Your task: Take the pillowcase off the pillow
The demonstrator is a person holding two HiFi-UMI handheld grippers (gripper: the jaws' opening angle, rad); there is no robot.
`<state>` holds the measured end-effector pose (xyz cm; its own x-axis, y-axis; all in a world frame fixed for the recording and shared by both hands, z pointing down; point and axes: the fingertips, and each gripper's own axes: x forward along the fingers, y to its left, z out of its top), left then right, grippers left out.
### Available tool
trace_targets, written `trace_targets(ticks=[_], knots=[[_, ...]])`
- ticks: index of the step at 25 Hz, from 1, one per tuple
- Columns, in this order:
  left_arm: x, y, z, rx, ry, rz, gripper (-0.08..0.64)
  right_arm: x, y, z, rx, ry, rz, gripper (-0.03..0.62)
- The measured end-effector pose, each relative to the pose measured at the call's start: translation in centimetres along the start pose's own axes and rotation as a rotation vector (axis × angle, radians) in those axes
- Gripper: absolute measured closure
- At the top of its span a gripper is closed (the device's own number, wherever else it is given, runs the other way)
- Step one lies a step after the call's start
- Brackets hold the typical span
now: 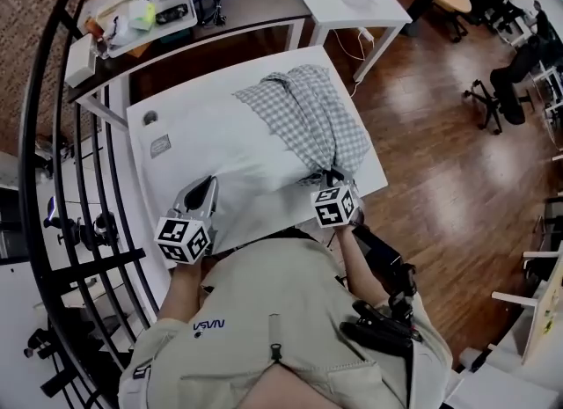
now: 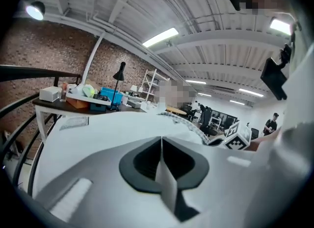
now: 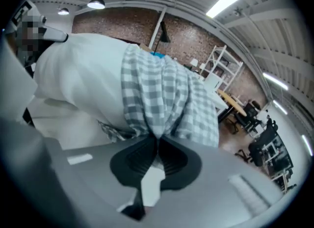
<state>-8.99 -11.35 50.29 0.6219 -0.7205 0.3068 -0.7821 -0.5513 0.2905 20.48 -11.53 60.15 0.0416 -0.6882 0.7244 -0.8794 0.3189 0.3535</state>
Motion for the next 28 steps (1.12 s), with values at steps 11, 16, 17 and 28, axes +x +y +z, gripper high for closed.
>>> trace_targets(ticks=[11, 16, 17, 28], knots=[[0.0, -5.8, -0.6, 0.187, 0.013, -0.042, 0.506, 0.0, 1.0, -1.5, 0.029, 0.044, 0.071, 0.571], [-1.0, -8.8, 7.0, 0.297, -0.168, -0.036, 0.554, -2.7, 2.1, -0.3, 0.101, 0.040, 0.155, 0.507], [0.0, -8.3, 7.2, 0.321, -0.153, -0.039, 0.553, -3.4, 2.4, 0.4, 0.117, 0.023, 0.175, 0.497], [13.5, 0.4, 9.1, 0.441, 0.088, 0.067, 0.271, -7.2, -0.7, 13.7, 0.089, -0.328, 0.219, 0.497]])
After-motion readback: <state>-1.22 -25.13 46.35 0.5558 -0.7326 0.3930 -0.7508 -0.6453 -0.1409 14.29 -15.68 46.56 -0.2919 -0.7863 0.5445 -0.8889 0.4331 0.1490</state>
